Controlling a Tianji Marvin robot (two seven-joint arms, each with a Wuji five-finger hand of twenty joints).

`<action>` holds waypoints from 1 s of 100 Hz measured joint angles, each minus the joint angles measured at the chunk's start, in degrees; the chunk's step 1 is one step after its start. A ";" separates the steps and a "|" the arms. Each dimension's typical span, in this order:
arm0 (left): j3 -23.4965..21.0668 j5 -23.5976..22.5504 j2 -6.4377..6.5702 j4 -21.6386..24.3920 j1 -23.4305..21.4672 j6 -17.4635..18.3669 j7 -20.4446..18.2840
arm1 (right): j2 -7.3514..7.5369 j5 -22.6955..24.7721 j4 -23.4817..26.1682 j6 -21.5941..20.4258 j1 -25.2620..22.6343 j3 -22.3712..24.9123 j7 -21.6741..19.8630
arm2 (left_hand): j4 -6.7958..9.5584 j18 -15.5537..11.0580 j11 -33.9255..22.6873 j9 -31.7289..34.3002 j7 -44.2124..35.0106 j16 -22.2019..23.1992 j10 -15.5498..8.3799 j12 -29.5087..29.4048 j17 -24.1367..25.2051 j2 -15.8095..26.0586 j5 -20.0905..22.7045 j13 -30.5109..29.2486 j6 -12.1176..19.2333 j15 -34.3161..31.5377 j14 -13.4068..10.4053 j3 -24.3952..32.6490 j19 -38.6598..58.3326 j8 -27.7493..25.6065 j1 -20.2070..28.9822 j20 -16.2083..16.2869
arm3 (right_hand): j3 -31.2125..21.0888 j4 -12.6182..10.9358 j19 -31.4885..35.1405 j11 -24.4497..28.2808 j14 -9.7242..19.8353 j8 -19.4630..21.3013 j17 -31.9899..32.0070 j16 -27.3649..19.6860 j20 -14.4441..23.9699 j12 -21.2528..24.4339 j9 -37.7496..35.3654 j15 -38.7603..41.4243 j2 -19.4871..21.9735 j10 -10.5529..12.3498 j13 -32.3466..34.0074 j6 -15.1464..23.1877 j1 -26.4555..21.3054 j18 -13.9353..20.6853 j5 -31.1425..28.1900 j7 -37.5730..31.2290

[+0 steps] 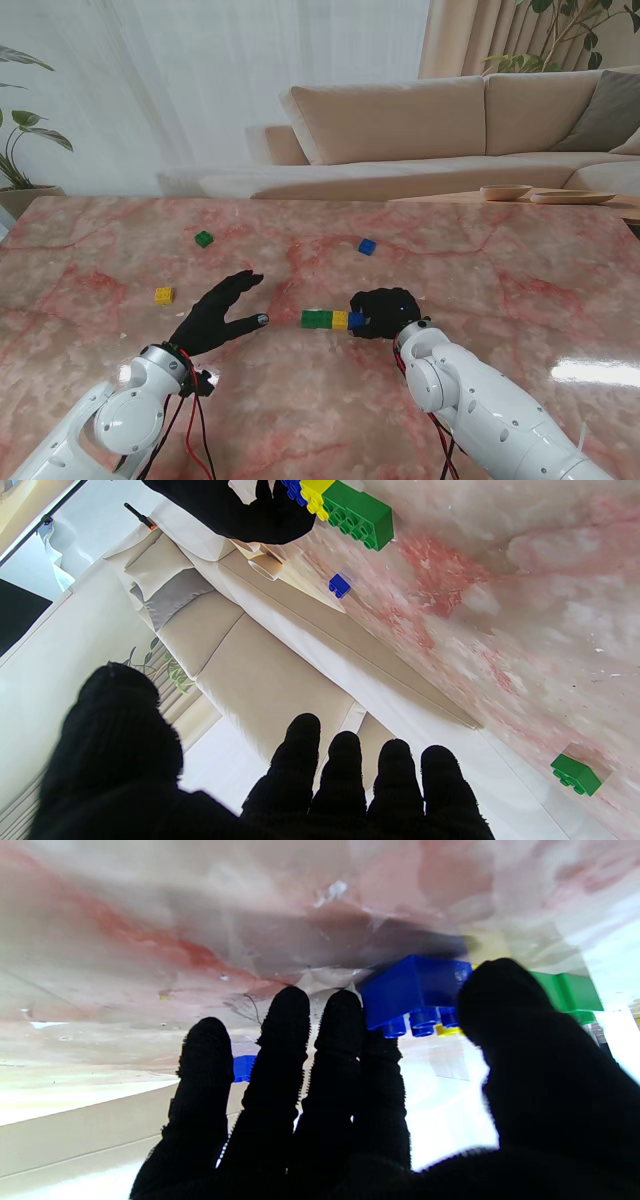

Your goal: Build a two-level staggered structure with toy bricks

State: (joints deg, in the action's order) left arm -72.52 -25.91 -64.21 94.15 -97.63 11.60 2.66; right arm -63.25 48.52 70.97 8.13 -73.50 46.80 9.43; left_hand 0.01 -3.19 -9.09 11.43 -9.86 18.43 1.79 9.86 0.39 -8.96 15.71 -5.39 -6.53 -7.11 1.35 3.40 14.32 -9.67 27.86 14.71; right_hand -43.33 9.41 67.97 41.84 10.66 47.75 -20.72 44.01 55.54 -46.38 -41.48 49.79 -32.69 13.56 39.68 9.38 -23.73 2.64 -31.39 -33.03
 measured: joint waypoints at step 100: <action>1.39 0.35 -0.15 -0.54 1.09 0.01 1.16 | 1.02 2.71 7.49 -2.44 0.50 9.48 -4.65 | 0.00 0.00 0.00 0.00 0.02 0.00 0.00 0.00 0.00 0.00 0.00 0.00 0.00 0.01 0.00 0.00 -0.67 0.00 0.00 0.52 | 7.63 -3.99 -29.32 -16.16 -3.53 -8.31 11.92 -12.90 -7.67 14.91 18.02 -22.59 4.11 -7.03 -14.99 -8.86 9.66 -1.80 10.07 19.50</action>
State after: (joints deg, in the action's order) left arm -71.13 -25.56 -64.37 93.61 -96.54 11.62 3.82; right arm -62.23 51.23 78.45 5.69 -72.99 56.28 4.78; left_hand 0.01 -3.19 -9.09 11.43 -9.84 18.42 1.79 9.85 0.39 -8.96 15.71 -5.39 -6.53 -7.10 1.35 3.40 13.65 -9.67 27.86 15.23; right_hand -35.70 5.42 38.66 25.68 7.13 39.45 -8.81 31.11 47.87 -31.48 -23.47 27.20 -28.58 6.53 24.69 0.52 -14.07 0.84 -21.32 -13.52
